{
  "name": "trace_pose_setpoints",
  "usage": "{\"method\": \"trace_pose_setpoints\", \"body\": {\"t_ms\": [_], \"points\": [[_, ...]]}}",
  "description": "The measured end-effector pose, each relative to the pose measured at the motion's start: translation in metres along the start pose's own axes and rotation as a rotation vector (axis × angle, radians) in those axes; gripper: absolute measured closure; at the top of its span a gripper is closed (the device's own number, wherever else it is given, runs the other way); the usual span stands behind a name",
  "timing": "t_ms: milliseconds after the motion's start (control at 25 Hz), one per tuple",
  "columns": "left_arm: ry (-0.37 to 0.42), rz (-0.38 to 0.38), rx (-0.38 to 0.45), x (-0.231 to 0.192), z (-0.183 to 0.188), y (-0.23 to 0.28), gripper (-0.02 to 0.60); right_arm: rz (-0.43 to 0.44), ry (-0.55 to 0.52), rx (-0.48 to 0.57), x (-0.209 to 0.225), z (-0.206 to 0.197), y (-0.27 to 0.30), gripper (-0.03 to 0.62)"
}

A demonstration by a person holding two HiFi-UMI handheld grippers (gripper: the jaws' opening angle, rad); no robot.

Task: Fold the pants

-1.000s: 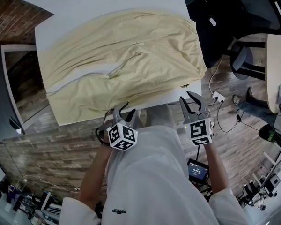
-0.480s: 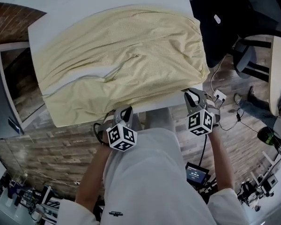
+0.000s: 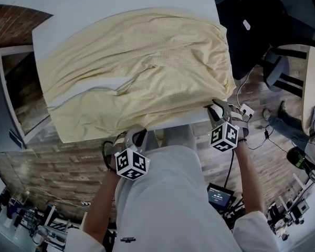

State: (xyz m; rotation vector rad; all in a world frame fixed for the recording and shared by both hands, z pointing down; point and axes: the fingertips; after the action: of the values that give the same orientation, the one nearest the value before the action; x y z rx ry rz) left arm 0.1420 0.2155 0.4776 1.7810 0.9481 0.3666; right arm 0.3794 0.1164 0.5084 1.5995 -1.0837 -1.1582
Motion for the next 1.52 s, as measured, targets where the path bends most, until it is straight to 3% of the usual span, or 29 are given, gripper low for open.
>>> {"method": "trace_pose_setpoints", "body": {"t_ms": [240,320,520,560,600,1080,1400,1520], "points": [[-0.032,0.009,0.034,0.003,0.007,-0.013,0.574,-0.024,0.002,0.019,-0.002,-0.001,0.000,0.480],[-0.037,0.012,0.046,0.003,0.009,-0.017,0.574,-0.051,-0.002,0.025,0.000,0.000,-0.001,0.524],[-0.037,0.019,0.066,0.002,0.015,-0.028,0.574,-0.054,-0.050,0.023,0.000,0.001,0.001,0.494],[-0.039,0.022,0.069,0.001,0.016,-0.029,0.574,-0.073,-0.064,0.025,0.002,0.002,0.000,0.517],[-0.038,0.024,0.070,0.001,0.016,-0.030,0.574,-0.098,-0.070,0.029,0.006,0.003,-0.003,0.585],[-0.021,0.103,0.078,-0.020,0.020,-0.046,0.574,-0.258,0.087,0.151,0.060,0.026,-0.066,0.585],[-0.020,0.128,0.083,-0.034,0.025,-0.056,0.571,-0.285,0.102,0.210,0.084,0.048,-0.089,0.586],[-0.039,0.107,0.083,-0.034,0.027,-0.054,0.441,-0.283,0.100,0.217,0.086,0.049,-0.093,0.586]]}}
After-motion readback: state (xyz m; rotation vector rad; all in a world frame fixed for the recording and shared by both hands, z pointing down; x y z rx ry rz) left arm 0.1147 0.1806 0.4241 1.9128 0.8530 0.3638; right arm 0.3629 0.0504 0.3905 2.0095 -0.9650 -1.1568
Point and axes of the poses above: the fingertips, and each gripper's own axes: y forward along the fingers, x to its right, z out of its top, and after that the axes turned 8 degrees about -y, right-handed
